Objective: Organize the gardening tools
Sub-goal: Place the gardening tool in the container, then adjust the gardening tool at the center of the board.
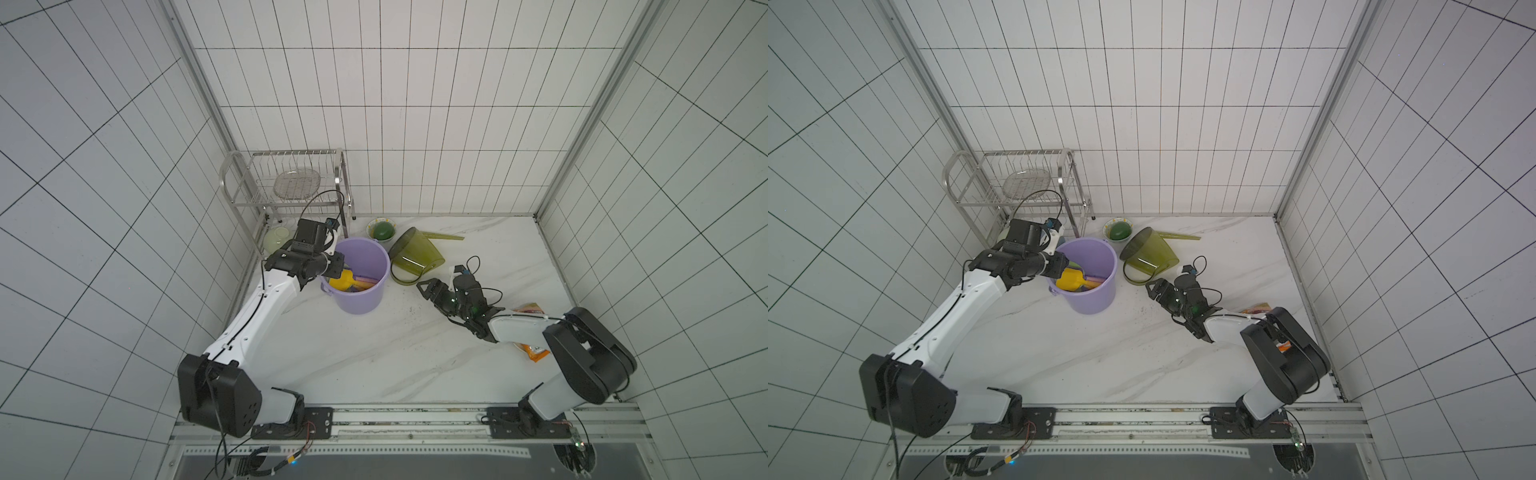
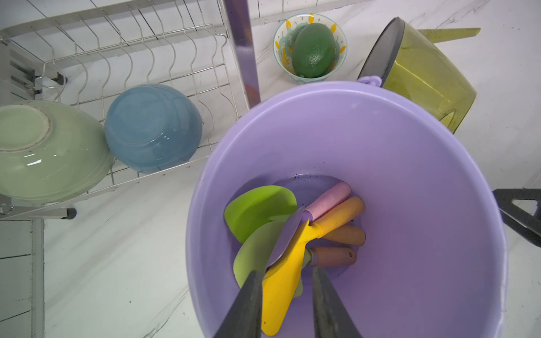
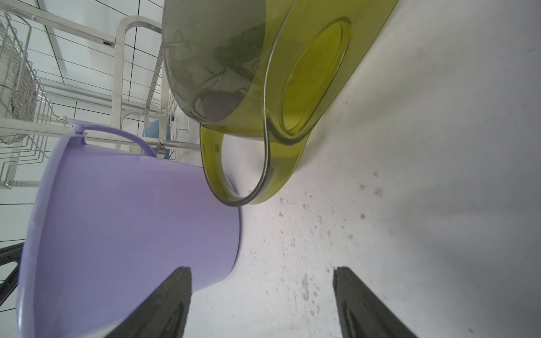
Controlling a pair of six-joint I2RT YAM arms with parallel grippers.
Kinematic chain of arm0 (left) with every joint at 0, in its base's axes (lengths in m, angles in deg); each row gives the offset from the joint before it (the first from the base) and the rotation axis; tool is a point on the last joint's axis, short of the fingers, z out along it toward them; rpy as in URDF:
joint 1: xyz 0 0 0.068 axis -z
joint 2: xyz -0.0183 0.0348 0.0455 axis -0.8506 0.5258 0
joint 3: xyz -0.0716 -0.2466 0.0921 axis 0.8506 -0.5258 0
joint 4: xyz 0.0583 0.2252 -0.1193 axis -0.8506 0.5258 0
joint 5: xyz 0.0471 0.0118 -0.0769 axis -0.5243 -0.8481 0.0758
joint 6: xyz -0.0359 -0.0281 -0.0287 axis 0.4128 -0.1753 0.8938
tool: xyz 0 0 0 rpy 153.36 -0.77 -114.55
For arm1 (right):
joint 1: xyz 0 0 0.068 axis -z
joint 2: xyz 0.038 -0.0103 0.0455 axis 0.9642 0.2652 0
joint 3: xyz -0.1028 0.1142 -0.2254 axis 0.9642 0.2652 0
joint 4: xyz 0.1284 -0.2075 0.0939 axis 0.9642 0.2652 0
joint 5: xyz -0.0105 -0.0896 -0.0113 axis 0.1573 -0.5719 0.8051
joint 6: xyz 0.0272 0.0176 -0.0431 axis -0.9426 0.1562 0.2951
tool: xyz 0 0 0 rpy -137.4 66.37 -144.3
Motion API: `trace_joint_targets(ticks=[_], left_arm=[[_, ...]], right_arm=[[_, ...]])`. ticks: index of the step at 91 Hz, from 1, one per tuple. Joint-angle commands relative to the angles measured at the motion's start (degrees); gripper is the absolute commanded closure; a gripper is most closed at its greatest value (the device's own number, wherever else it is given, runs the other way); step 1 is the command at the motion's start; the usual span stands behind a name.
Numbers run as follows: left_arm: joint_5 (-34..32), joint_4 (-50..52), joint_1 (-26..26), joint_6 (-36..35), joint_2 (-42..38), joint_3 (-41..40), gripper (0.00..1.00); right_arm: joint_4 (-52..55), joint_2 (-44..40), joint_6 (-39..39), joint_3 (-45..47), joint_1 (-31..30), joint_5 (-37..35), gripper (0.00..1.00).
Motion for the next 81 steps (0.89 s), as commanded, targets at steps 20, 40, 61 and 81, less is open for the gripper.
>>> trace_joint_targets(ticks=[20, 40, 61, 81], left_arm=[[7.4, -1.4, -8.3, 2.7, -8.6, -1.7, 0.66], [8.7, -1.5, -11.4, 2.4, -10.8, -3.8, 0.64], [10.1, -1.7, -12.9, 2.7, -10.4, -4.9, 0.64], [10.5, -2.0, -13.2, 2.9, -10.1, -5.0, 0.64]], right_arm=[[-21.3, 14.6, -6.4, -5.7, 0.2, -1.2, 0.21], [-28.6, 20.9, -9.0, -7.9, -0.1, -2.5, 0.27], [-31.9, 23.9, -9.8, -9.2, -0.8, -3.2, 0.34], [-34.9, 25.9, -11.2, -9.9, -0.8, -3.7, 0.42]])
